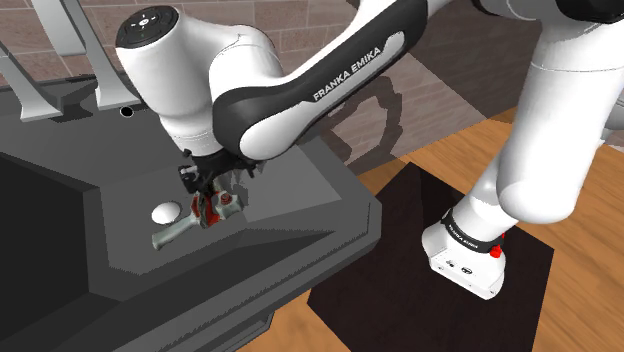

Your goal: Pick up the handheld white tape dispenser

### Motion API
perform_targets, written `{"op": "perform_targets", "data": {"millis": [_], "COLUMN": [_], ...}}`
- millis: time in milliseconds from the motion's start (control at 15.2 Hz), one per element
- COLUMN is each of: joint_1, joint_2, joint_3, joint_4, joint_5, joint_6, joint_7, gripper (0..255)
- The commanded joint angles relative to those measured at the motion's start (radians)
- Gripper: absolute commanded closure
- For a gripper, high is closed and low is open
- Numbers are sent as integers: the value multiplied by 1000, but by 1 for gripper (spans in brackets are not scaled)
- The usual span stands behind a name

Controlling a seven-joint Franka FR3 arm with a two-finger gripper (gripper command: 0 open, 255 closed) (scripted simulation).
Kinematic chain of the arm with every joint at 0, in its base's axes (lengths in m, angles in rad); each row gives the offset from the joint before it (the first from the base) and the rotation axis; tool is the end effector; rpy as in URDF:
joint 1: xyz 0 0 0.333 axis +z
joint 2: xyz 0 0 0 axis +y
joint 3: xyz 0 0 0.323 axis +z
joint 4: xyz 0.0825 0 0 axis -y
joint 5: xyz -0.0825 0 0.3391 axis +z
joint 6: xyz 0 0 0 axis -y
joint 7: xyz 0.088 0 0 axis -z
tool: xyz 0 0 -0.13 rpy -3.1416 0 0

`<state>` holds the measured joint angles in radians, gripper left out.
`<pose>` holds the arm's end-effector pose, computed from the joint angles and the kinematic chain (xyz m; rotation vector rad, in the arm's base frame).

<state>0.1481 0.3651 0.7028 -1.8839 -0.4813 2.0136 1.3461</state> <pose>0.4202 0.3854 0.3538 2.9153 -0.4016 0.1589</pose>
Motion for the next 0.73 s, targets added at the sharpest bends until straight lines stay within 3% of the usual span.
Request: {"op": "perform_targets", "data": {"millis": [0, 594, 660], "joint_1": [47, 65, 66], "joint_2": [81, 138, 140], "joint_3": [-22, -51, -51], "joint_4": [77, 52, 55], "joint_5": [-46, -94, -94], "joint_6": [-28, 38, 37], "joint_7": [41, 81, 81], "gripper": [0, 0, 255]}}
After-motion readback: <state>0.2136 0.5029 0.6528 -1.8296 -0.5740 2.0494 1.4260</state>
